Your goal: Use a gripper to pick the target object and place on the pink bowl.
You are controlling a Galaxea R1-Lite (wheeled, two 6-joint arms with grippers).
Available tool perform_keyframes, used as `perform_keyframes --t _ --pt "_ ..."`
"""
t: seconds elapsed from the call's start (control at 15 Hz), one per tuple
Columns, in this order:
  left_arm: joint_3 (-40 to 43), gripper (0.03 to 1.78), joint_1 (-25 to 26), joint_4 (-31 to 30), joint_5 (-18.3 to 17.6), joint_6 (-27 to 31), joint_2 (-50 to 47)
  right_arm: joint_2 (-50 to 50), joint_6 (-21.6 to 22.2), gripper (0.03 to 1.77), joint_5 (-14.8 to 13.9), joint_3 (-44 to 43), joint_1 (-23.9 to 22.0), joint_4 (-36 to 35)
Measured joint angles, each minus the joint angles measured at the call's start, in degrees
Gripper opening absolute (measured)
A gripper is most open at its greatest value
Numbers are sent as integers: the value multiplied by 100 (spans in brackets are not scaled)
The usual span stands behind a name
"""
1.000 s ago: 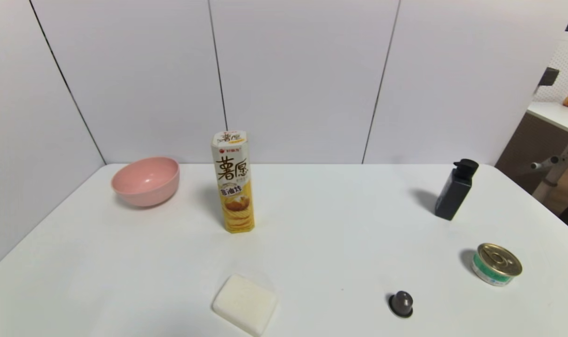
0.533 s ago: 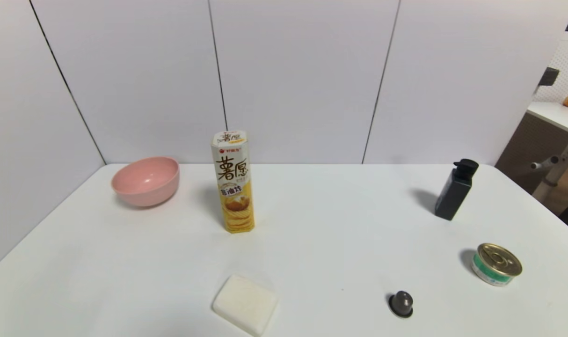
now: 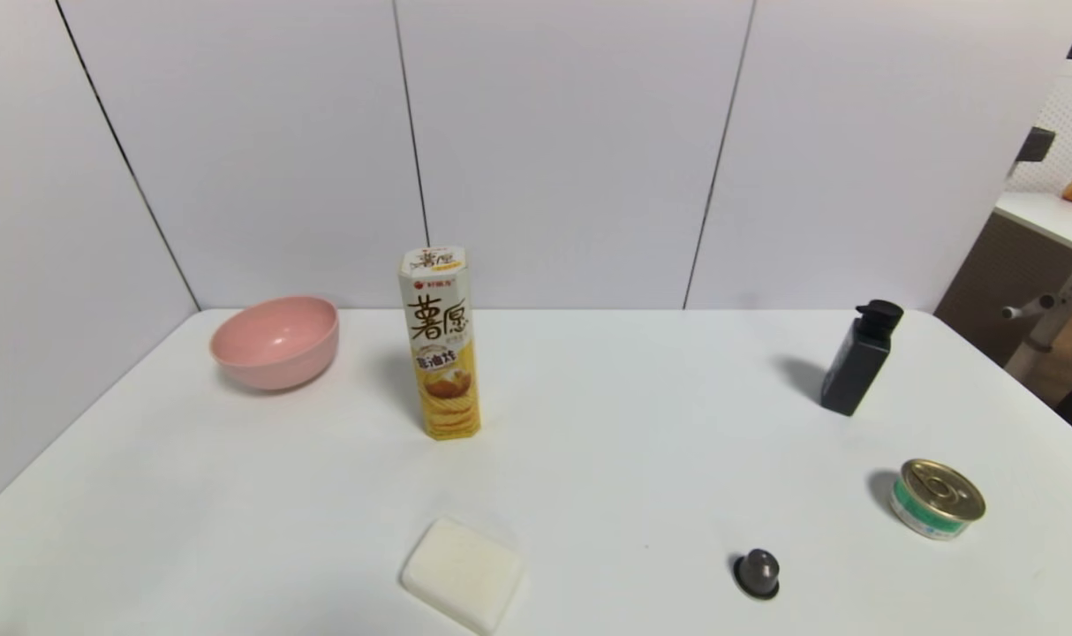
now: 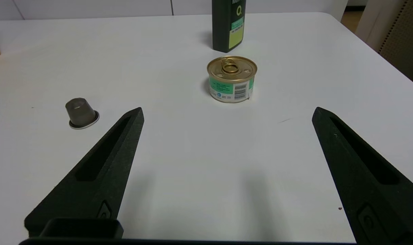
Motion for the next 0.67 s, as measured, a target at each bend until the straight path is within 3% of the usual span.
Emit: perform_keyframes --t 0.33,0.67 --pt "-2189 169 -372 -22 -324 190 2181 0 -2 171 -2 0 0 -2" --pt "-3639 169 -1432 -282 -422 213 4216 0 -5 171 -4 0 0 -2"
